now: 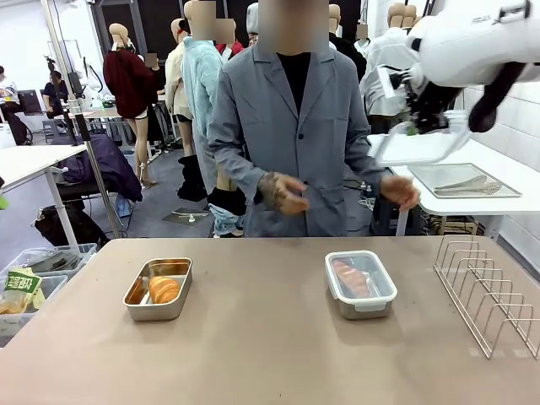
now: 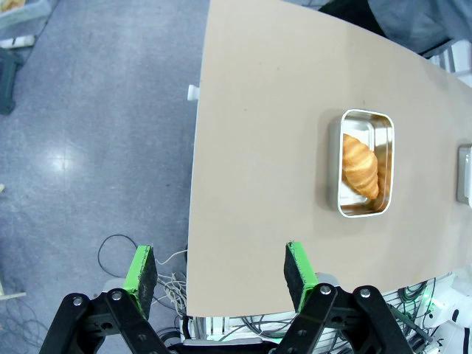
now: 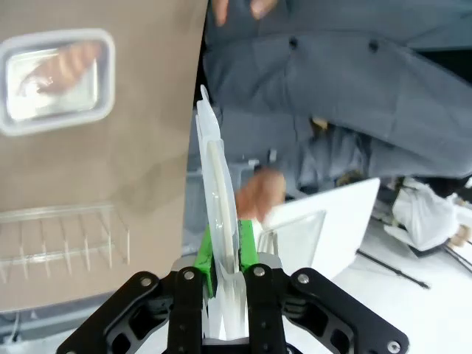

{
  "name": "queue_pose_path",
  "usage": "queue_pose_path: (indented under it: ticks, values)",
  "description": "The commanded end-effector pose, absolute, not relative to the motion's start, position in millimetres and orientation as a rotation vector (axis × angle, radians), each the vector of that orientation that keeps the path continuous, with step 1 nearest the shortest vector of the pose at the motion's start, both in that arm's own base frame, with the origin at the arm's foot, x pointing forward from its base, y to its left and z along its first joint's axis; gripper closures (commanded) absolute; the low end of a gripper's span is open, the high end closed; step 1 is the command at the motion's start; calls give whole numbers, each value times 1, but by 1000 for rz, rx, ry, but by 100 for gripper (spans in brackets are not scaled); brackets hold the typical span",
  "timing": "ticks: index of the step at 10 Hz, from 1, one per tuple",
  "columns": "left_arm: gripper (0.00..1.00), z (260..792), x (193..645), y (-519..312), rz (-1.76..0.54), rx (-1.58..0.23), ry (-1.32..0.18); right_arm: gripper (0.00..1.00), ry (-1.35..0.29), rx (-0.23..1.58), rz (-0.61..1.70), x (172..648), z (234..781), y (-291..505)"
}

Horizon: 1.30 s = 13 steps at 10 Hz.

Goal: Place the bread in airtight containers.
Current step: Release when the human grabs the Airtight Container lid.

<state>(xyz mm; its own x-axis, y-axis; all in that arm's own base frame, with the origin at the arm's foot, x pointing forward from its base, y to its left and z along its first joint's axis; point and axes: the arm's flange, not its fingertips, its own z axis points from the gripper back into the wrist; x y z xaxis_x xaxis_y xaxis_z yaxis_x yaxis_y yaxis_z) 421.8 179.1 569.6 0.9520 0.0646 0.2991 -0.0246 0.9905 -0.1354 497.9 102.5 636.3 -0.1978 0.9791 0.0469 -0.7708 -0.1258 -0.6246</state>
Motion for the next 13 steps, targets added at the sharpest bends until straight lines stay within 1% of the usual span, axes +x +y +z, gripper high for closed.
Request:
queue_pose_path:
  ticks: [1, 3, 6, 7, 9, 10, 11, 12, 13]
  values:
    - [11, 569, 420, 180, 50, -108, -309, 100, -639, -311, 1677, 536, 634, 124]
    - [11, 569, 420, 180, 50, -108, -309, 100, -621, -226, 1671, 558, 628, 148]
    - [11, 569, 420, 180, 50, -108, -309, 100, -574, -247, 1658, 568, 624, 164]
    - [11, 569, 420, 180, 50, -108, -309, 98, -561, -235, 1656, 568, 624, 165]
    - [11, 569, 420, 180, 50, -108, -309, 61, -526, -205, 1655, 560, 628, 156]
    - [11, 569, 420, 180, 50, -108, -309, 42, -494, -183, 1665, 548, 632, 145]
    - [11, 569, 420, 180, 50, -108, -309, 22, -426, -174, 1660, 533, 636, 127]
    - [11, 569, 420, 180, 50, -108, -309, 3, -313, -180, 1668, 522, 636, 105]
    - [11, 569, 420, 180, 50, -108, -309, 0, -227, -160, 1664, 514, 633, 81]
